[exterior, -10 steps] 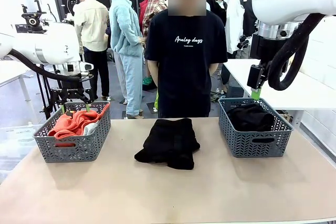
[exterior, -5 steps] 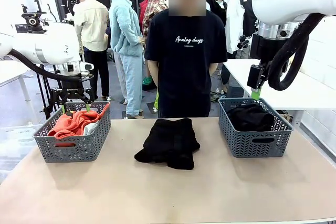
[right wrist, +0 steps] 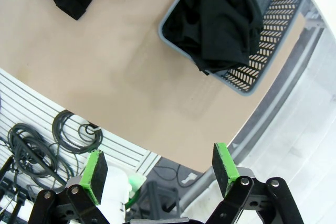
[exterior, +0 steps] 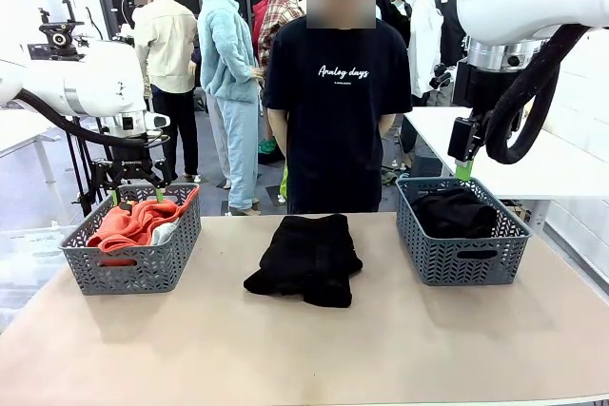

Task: Sort the tops and bottoms.
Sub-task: Lift clothes from the center of the table with your right hand.

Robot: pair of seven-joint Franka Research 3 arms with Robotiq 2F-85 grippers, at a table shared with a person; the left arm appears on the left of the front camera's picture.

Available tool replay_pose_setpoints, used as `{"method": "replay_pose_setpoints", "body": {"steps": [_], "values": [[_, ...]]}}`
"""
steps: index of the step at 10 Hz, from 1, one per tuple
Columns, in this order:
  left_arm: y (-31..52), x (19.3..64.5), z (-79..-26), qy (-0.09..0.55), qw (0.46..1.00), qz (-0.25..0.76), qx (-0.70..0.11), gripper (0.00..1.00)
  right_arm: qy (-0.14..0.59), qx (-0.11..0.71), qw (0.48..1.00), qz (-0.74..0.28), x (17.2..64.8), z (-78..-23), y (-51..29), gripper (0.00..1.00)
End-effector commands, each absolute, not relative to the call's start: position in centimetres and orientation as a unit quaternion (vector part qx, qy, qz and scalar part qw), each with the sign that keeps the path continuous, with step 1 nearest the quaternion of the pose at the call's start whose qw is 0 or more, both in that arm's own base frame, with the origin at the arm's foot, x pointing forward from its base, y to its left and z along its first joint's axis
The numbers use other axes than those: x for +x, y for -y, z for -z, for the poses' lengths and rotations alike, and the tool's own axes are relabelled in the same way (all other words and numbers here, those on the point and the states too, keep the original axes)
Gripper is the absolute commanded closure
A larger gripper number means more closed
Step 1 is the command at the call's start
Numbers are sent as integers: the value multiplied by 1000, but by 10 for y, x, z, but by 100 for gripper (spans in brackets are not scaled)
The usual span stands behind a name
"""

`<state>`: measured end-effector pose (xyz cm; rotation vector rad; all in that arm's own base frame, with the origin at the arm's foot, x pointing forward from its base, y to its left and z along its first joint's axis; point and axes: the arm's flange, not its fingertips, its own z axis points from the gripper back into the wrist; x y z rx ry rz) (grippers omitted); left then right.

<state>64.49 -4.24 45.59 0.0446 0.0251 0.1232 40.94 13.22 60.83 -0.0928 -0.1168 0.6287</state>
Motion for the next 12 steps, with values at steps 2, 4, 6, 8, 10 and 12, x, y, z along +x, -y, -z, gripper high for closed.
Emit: {"method": "replay_pose_setpoints", "body": {"steps": [2,4,6,8,10,12], "values": [[42,645,-456,-13,998,-62,22,0,54,-56,950,-301,410,-609,-133,0],[53,573,-520,85,995,49,10,0,54,-56,950,-301,410,-609,-133,0],[74,514,-551,161,977,139,-8,0,54,-56,950,-301,410,-609,-133,0],[82,488,-574,229,956,182,7,0,54,-56,950,-301,410,-609,-133,0],[78,508,-582,255,965,57,-35,0,54,-56,950,-301,410,-609,-133,0],[94,485,-598,228,958,171,23,0,54,-56,950,-301,410,-609,-133,0]]}}
